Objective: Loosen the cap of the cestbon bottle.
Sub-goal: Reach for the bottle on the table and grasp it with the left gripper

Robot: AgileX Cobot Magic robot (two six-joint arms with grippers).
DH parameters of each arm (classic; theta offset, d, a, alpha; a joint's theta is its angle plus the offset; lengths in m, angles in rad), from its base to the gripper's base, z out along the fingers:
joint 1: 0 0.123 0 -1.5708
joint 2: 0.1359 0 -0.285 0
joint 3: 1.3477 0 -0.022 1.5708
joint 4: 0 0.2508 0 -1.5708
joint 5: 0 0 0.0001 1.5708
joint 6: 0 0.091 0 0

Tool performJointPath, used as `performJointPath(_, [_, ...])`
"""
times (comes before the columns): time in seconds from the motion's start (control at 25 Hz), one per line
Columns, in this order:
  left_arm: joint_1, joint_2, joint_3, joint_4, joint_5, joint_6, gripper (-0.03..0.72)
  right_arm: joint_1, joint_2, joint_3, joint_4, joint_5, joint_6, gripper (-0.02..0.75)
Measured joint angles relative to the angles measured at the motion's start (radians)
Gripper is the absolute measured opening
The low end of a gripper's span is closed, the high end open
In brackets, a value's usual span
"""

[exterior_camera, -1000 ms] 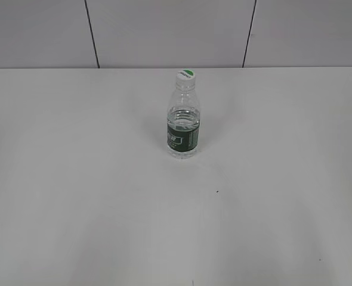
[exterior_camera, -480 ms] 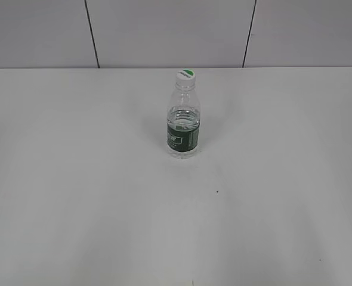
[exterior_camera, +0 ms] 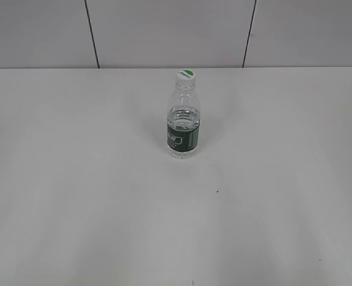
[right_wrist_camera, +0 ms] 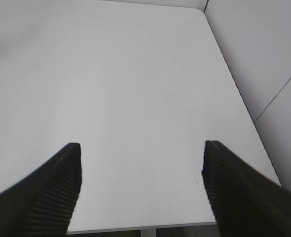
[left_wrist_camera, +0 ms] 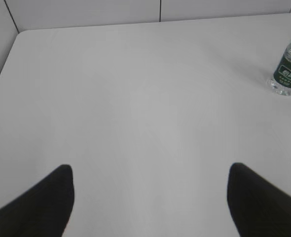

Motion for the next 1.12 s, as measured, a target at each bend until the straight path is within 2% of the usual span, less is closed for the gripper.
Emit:
performJointPath(0.16, [0.000,0.000,0.000,0.000,0.000,0.000,0.566,0.000,0.000,-0.004,0.000,-0.025,0.000,0.582])
performJointPath(0.44, [0.000,0.000,0.000,0.011,-0.002,0.000,0.561,0.000,0.020,-0.013,0.000,-0.233,0.000,0.582])
performJointPath(0.72, [0.000,0.000,-0.015,0.043,-0.058,0.000,0.559,0.000,0.086,-0.013,0.000,-0.355,0.000,0.582])
performJointPath(1.12, [0.000,0.054,0.043,0.061,-0.421,0.000,0.559,0.000,0.206,-0.013,0.000,-0.522,0.000,0.582])
